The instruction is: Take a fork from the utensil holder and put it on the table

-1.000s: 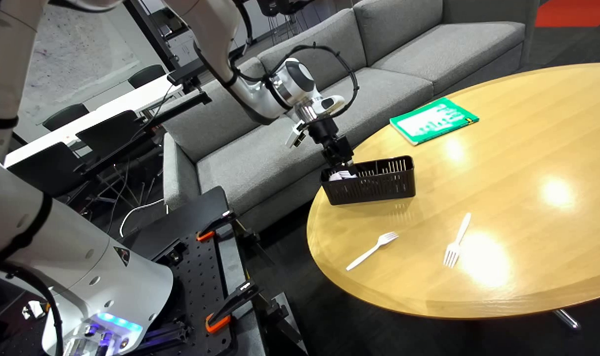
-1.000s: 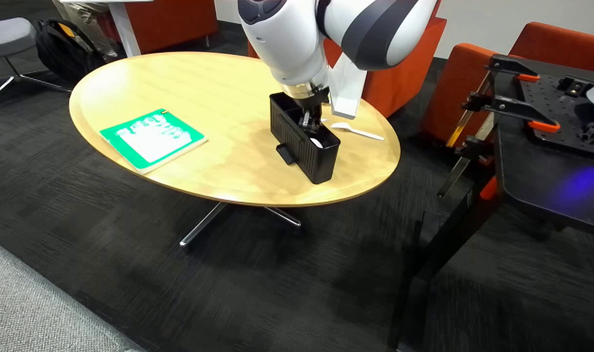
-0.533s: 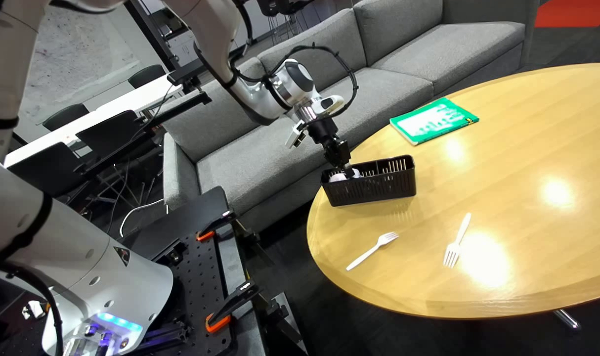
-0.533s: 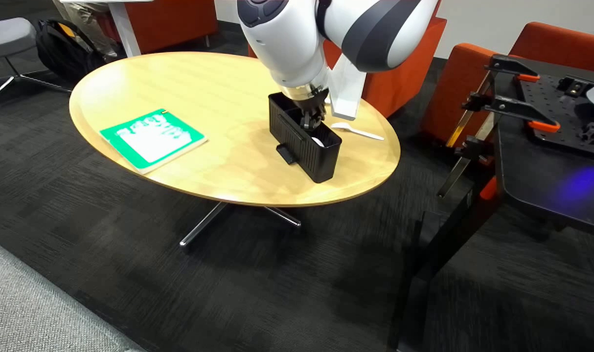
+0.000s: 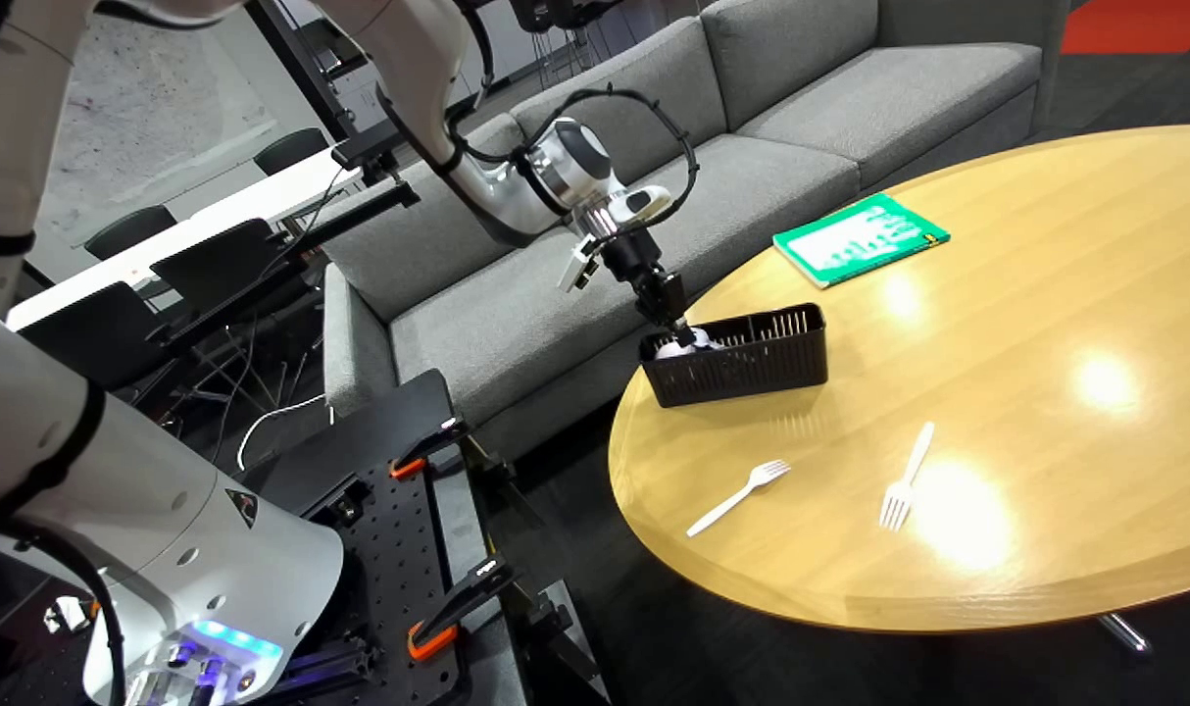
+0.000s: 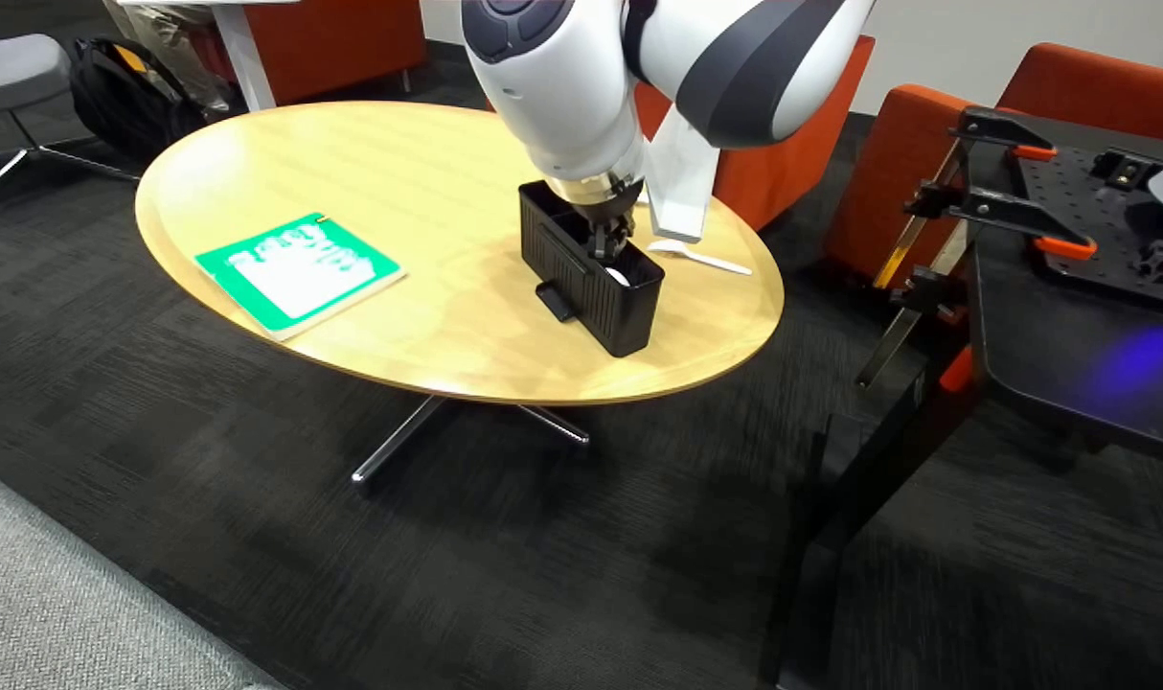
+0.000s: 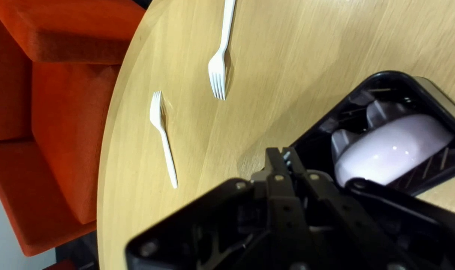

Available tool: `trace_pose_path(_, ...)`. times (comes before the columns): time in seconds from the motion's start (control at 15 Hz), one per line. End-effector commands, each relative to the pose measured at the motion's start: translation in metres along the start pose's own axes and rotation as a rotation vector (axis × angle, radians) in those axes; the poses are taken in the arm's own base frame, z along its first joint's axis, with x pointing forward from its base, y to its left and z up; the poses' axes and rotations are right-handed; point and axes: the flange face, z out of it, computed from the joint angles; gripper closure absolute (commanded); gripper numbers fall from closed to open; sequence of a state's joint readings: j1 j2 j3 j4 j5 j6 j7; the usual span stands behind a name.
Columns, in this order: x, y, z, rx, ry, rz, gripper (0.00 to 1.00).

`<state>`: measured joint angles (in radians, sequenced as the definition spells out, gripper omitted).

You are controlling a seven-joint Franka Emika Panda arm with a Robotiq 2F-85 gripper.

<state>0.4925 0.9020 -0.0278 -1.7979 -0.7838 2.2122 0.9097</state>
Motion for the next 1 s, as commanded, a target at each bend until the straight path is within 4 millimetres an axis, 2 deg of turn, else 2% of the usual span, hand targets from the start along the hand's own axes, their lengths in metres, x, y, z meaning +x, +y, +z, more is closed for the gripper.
trace_pose_path(0.0, -0.014, 0.017, -0.030, -0.035, 0.013, 0.002, 0.99)
trace_pose_path(0.4, -0.048, 0.070, -0.085, -0.057, -0.020, 0.032, 0.99)
trace_pose_path(0.6, -0.065, 0.103, -0.105, -0.046, -0.030, 0.138, 0.99)
trace_pose_path(0.8, -0.082, 0.134, -0.105, 0.033, -0.059, 0.305, 0.99)
trace_pose_path(0.93, -0.088, 0.151, -0.095, 0.072, -0.071, 0.405, 0.99)
